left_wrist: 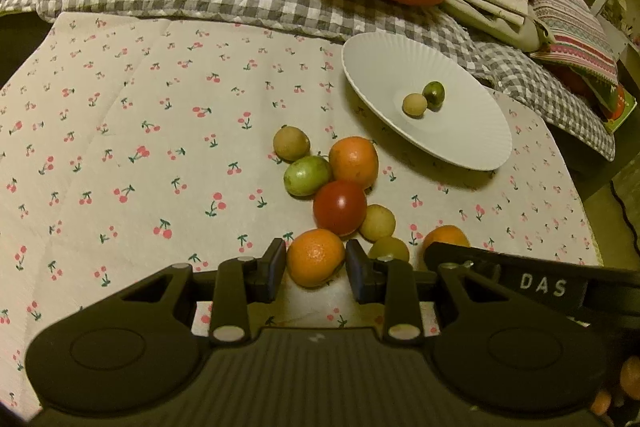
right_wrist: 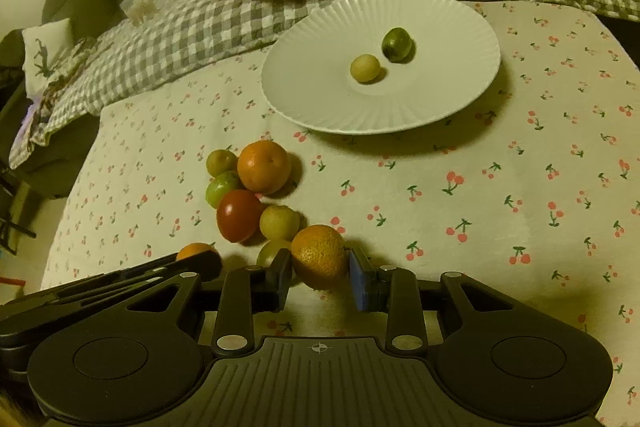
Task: Organize fruits
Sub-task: 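Grasp a tangerine with the left tool while the right tool grasps another tangerine, then carry both tangerines over the white plate and open both tools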
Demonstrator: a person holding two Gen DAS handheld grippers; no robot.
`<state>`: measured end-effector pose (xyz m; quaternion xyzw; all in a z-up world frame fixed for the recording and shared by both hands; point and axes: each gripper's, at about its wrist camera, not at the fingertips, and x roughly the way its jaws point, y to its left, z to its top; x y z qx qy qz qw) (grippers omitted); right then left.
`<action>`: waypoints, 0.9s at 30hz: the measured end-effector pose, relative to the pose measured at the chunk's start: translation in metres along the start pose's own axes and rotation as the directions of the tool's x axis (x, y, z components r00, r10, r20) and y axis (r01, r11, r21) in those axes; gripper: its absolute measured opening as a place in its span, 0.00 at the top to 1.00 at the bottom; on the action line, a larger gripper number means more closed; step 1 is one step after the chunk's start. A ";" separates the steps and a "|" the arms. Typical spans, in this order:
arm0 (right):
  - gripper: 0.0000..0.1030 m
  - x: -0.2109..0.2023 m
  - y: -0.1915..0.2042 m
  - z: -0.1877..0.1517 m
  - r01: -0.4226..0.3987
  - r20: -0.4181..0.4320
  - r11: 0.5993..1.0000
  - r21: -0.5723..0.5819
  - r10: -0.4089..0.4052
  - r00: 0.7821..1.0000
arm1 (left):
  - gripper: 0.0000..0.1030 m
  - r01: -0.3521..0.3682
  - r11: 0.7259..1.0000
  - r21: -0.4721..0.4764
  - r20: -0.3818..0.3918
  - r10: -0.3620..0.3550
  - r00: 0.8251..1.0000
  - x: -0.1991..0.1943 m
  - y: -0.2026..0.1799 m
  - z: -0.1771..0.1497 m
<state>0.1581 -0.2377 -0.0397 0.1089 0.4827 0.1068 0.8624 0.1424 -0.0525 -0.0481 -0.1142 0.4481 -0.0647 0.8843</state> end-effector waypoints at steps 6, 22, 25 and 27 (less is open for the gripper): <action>0.71 -0.010 -0.004 0.003 0.003 0.027 1.000 0.017 -0.004 1.000 | 0.70 -0.027 0.999 0.034 0.037 0.026 0.999 -0.005 -0.003 0.003; 0.71 -0.034 -0.017 0.015 0.025 0.121 0.999 0.038 -0.030 0.992 | 0.70 -0.032 0.994 0.108 0.108 0.020 0.994 -0.009 -0.021 0.013; 0.71 -0.036 -0.020 0.016 0.023 0.128 0.998 0.051 -0.030 0.991 | 0.70 -0.032 0.992 0.121 0.124 0.017 0.992 -0.006 -0.026 0.018; 0.71 -0.037 -0.021 0.017 0.027 0.132 0.998 0.052 -0.033 0.991 | 0.70 -0.038 0.990 0.136 0.142 0.019 0.990 -0.004 -0.030 0.021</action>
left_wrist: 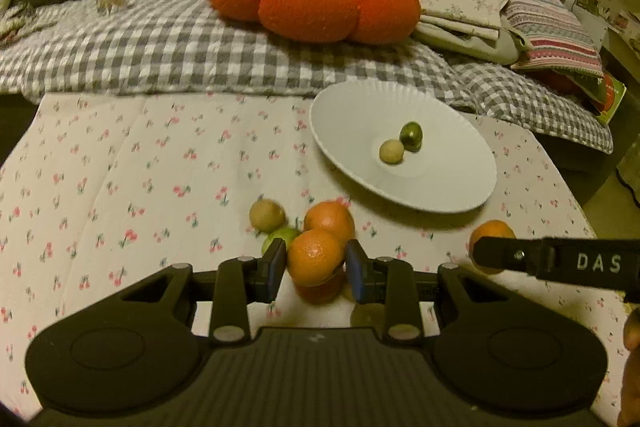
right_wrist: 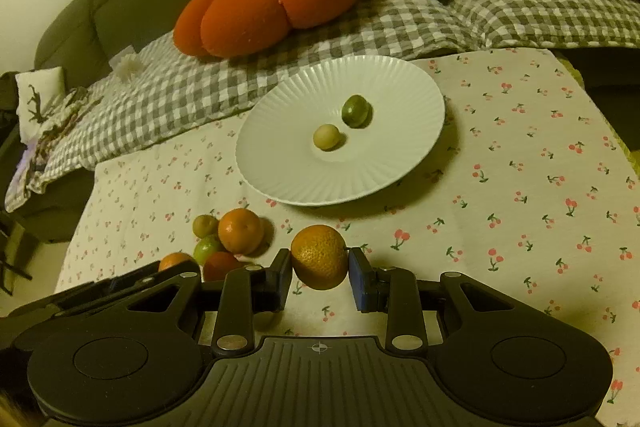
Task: Organize fruits
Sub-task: 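Carry both tangerines over the white plate and open both tools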
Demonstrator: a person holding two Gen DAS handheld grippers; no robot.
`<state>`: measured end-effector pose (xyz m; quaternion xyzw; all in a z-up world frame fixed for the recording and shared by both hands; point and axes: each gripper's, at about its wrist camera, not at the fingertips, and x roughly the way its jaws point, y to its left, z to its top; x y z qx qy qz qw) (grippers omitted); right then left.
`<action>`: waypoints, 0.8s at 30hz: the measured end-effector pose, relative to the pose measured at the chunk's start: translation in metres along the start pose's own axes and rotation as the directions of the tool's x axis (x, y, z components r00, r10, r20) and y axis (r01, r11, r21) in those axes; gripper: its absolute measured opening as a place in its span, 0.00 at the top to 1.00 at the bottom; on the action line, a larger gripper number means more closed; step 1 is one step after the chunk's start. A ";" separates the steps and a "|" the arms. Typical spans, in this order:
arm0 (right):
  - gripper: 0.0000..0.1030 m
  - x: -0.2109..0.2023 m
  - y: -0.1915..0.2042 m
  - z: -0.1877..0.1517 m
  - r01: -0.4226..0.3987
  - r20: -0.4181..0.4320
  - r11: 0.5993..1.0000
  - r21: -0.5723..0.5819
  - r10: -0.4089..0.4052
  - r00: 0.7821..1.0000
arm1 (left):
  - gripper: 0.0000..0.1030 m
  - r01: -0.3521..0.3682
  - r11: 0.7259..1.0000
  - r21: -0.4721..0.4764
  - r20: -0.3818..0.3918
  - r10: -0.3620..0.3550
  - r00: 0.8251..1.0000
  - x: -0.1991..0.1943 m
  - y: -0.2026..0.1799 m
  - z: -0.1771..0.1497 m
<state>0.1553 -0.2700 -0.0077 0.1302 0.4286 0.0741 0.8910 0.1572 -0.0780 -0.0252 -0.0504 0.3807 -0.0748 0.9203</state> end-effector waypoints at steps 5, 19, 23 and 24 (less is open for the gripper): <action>0.71 -0.001 -0.004 0.004 0.018 0.022 1.000 0.003 -0.018 1.000 | 0.70 0.003 0.999 0.053 0.050 -0.006 0.999 0.008 -0.010 0.012; 0.71 0.012 -0.012 0.029 0.044 0.077 0.999 0.012 -0.045 0.996 | 0.70 0.088 0.991 0.105 0.088 -0.097 0.991 0.039 -0.025 0.035; 0.71 0.022 -0.018 0.036 0.055 0.093 0.998 0.014 -0.056 0.994 | 0.70 0.098 0.984 0.147 0.102 -0.114 0.988 0.047 -0.036 0.038; 0.71 0.024 -0.020 0.037 0.059 0.098 0.998 0.013 -0.060 0.993 | 0.70 0.099 0.983 0.154 0.100 -0.115 0.988 0.049 -0.038 0.038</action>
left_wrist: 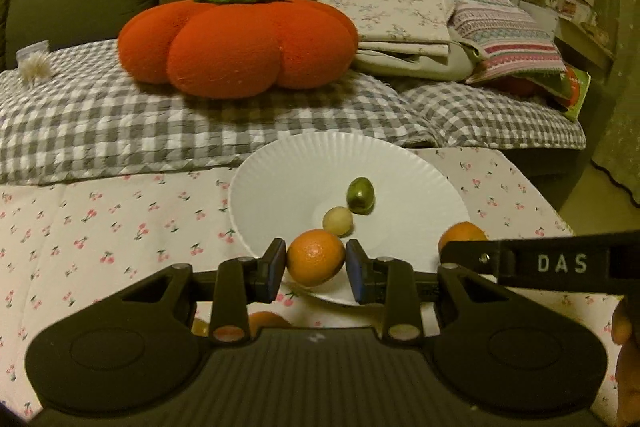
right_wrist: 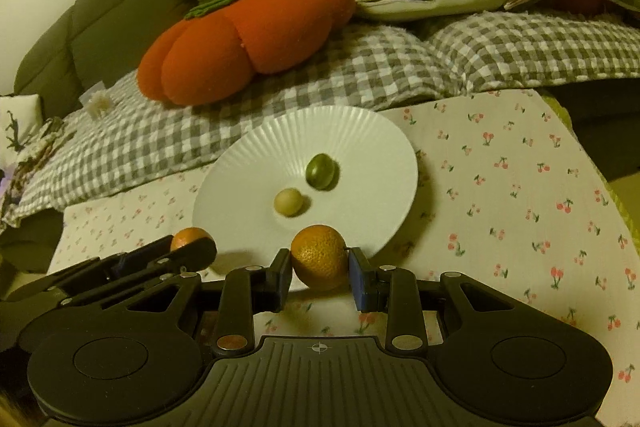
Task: Organize fruits
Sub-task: 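Carry both tangerines over the white plate and open both tools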
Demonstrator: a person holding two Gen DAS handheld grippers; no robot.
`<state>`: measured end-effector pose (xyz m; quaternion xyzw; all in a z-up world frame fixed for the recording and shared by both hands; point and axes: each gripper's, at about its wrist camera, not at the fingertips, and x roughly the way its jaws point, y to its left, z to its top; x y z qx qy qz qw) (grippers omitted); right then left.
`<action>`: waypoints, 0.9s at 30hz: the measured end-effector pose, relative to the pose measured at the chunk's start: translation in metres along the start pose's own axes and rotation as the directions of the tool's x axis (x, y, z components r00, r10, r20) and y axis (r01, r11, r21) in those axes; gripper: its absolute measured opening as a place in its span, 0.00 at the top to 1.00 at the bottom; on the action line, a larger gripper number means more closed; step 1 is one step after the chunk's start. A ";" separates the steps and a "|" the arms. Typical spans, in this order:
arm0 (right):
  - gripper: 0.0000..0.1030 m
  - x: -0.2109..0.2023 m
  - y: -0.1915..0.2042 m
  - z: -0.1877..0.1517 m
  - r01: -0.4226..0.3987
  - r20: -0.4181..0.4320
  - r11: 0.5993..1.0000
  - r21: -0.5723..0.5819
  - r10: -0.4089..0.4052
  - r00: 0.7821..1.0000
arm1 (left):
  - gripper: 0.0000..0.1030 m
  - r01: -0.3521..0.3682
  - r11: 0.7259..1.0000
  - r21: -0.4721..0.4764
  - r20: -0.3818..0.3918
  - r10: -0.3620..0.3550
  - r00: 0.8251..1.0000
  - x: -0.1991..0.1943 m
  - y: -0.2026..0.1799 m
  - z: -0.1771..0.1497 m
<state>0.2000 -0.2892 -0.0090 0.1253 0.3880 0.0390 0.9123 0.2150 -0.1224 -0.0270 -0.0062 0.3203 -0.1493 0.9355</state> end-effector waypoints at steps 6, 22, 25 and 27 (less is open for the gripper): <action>0.71 0.010 -0.005 0.003 0.020 -0.004 1.000 -0.012 -0.020 1.000 | 0.70 0.003 1.000 0.012 -0.011 -0.003 1.000 0.014 -0.002 0.000; 0.69 0.022 -0.012 0.006 0.008 0.002 1.000 -0.023 -0.008 1.000 | 0.56 0.036 0.999 0.007 -0.016 -0.036 0.999 0.028 -0.006 -0.002; 0.62 0.019 -0.015 0.009 0.001 0.013 1.000 0.002 -0.001 1.000 | 0.43 0.030 1.000 -0.010 0.002 -0.030 1.000 0.023 0.000 0.001; 0.59 0.014 -0.019 0.012 0.002 0.031 1.000 0.024 -0.002 1.000 | 0.43 0.030 0.999 -0.029 0.009 -0.030 1.000 0.018 0.005 0.005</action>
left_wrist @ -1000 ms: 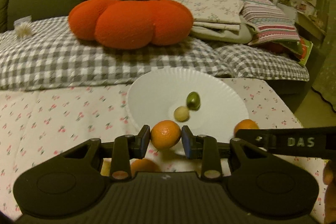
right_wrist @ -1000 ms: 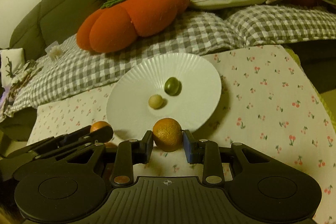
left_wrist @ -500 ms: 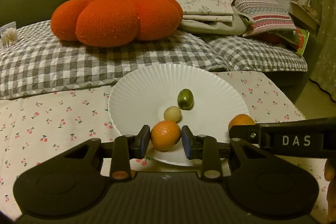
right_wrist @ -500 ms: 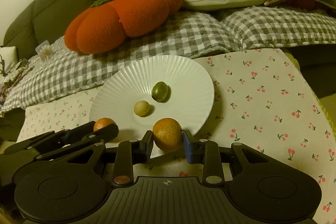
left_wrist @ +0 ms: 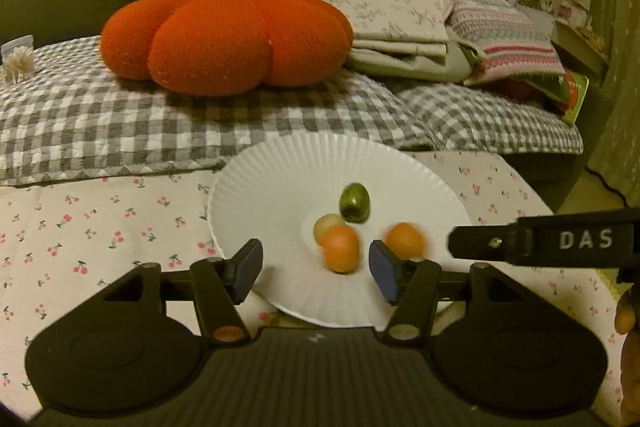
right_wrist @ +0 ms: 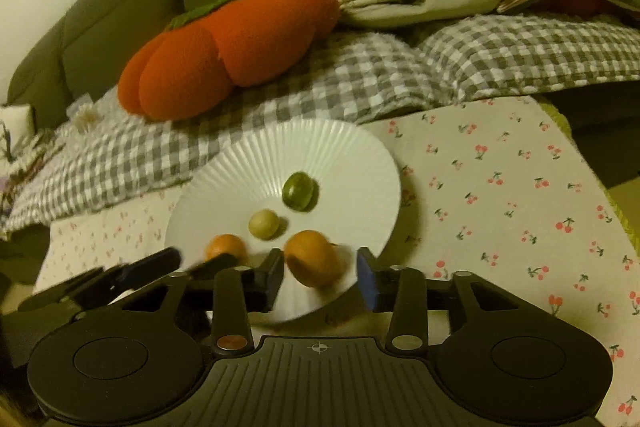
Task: Organize fruits
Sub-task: 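Carry both tangerines over the white plate and open both tools, then move both tools back to the remaining fruits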
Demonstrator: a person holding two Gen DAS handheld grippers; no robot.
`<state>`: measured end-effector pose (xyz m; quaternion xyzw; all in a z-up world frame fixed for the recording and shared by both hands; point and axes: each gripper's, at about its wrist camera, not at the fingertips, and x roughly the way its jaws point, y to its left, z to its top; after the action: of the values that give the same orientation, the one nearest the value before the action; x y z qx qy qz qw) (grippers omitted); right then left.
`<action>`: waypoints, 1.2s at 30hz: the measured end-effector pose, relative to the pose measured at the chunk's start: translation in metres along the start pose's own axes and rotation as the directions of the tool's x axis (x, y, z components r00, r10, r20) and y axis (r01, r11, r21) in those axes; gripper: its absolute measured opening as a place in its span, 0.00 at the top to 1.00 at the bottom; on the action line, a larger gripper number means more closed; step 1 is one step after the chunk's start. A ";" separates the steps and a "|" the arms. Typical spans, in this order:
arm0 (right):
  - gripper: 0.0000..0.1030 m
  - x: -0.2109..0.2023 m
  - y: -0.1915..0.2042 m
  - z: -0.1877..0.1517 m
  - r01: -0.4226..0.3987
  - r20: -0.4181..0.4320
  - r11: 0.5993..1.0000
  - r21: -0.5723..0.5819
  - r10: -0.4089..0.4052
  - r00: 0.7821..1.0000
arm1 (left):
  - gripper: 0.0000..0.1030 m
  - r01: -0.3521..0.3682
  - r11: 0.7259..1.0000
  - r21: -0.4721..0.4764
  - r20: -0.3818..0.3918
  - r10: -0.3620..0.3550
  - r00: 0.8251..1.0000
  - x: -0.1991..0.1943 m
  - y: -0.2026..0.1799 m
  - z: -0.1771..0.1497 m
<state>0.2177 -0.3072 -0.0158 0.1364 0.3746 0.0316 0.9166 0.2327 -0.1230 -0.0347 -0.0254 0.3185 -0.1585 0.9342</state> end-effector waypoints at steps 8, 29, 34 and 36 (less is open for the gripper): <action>0.58 -0.011 -0.009 0.005 -0.011 0.004 0.998 0.064 0.011 1.000 | 0.42 -0.014 0.990 -0.138 -0.015 0.012 1.000 -0.023 0.031 0.011; 0.48 -0.034 0.021 -0.027 -0.084 -0.095 0.996 0.034 0.087 0.992 | 0.40 -0.104 0.965 -0.241 -0.215 0.051 0.975 -0.090 0.067 -0.028; 0.48 -0.035 0.025 -0.033 -0.092 -0.116 0.995 0.024 0.094 0.989 | 0.40 -0.080 0.958 -0.275 -0.224 0.017 0.975 -0.087 0.067 -0.033; 0.48 -0.035 0.029 -0.037 -0.093 -0.128 0.996 0.009 0.094 0.987 | 0.41 -0.074 0.955 -0.289 -0.221 0.009 0.975 -0.085 0.067 -0.033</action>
<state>0.1679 -0.2767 -0.0096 0.1526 0.4262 0.0828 0.8878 0.1679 -0.0309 -0.0212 -0.1404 0.4389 -0.0911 0.8828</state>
